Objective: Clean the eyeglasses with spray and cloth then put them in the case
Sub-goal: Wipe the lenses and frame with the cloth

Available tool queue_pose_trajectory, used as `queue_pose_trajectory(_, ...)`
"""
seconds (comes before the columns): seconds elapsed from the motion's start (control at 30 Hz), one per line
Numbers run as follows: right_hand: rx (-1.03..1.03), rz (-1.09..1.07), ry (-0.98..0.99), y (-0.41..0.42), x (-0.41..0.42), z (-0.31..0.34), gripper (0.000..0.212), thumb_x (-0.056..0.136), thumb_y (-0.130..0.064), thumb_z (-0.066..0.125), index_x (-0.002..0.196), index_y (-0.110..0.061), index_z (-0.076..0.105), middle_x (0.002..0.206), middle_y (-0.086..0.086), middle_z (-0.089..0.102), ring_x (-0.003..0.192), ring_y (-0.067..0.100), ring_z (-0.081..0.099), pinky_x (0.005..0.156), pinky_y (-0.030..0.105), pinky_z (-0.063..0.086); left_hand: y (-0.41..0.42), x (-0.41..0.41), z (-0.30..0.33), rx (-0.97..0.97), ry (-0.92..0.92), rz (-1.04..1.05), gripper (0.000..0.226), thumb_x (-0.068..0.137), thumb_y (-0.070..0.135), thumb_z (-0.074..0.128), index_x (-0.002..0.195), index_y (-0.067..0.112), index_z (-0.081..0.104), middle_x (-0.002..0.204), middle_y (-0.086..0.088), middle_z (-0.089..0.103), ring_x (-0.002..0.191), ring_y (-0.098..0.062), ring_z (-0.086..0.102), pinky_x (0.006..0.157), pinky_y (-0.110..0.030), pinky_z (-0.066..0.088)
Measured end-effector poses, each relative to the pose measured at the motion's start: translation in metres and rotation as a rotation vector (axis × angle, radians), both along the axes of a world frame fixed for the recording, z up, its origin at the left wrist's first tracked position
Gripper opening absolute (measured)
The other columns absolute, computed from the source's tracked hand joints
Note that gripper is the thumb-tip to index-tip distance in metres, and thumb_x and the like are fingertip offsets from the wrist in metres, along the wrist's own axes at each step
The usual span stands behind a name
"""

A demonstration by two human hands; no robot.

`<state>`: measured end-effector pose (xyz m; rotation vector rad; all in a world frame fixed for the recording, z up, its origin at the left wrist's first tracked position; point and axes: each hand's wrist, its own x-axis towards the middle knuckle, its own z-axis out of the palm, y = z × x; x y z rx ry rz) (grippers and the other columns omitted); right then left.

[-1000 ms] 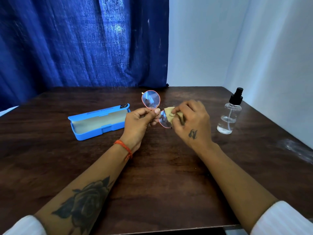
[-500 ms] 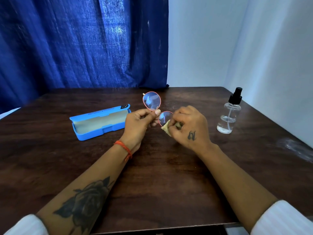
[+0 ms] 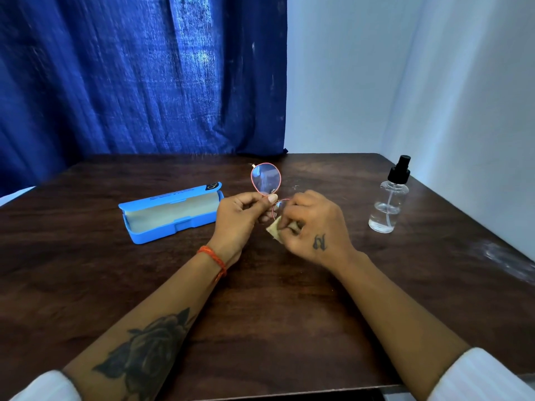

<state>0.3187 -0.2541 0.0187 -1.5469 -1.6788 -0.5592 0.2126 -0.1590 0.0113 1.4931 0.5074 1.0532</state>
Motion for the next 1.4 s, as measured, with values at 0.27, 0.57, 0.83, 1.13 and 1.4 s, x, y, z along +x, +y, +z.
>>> queue_pose_trajectory(0.27,0.247,-0.150,0.363,0.001,0.017,0.023,0.013,0.073,-0.007,0.071,0.085,-0.009,0.074,0.083,0.009,0.069,0.068,0.022,0.062,0.066,0.032,0.052,-0.001,-0.002,0.002,0.106,0.041,0.014,0.024,0.085,0.014,0.062,0.062,0.018,0.066,0.057,0.003,0.058,0.054,-0.003,0.048,0.055,-0.012,0.043)
queue_pose_trajectory(0.57,0.128,-0.027,0.006,0.027,0.007,0.028,0.027,0.073,0.005,0.066,0.099,-0.002,0.070,0.101,0.014,0.066,0.095,0.029,0.058,0.087,0.022,0.039,-0.004,0.001,0.002,0.148,0.100,-0.047,0.023,0.084,0.008,0.061,0.062,0.014,0.064,0.050,0.008,0.058,0.051,-0.001,0.050,0.056,-0.013,0.044)
queue_pose_trajectory(0.83,0.122,0.118,-0.039,0.025,0.017,0.013,0.026,0.060,0.010,0.069,0.077,-0.008,0.076,0.082,0.005,0.073,0.076,0.026,0.063,0.074,0.020,0.045,0.000,0.000,0.001,0.121,0.154,-0.069,0.006,0.082,0.005,0.063,0.081,0.005,0.068,0.066,-0.010,0.058,0.057,-0.009,0.047,0.060,-0.020,0.043)
queue_pose_trajectory(1.13,0.183,-0.064,0.021,0.016,0.025,0.016,0.025,0.066,0.010,0.064,0.083,-0.004,0.074,0.088,0.012,0.071,0.081,0.029,0.064,0.076,0.025,0.047,0.001,-0.002,0.000,0.149,0.228,-0.117,0.018,0.082,0.014,0.064,0.068,0.002,0.065,0.063,-0.009,0.055,0.057,-0.010,0.047,0.065,-0.021,0.042)
queue_pose_trajectory(1.4,0.084,0.055,-0.156,0.016,0.008,0.017,0.038,0.075,-0.008,0.041,0.097,0.000,0.071,0.099,0.017,0.067,0.091,0.034,0.060,0.078,0.032,0.051,-0.002,-0.005,0.004,0.118,0.187,-0.124,0.012,0.083,0.007,0.062,0.070,0.006,0.064,0.066,-0.011,0.056,0.055,-0.008,0.048,0.060,-0.017,0.042)
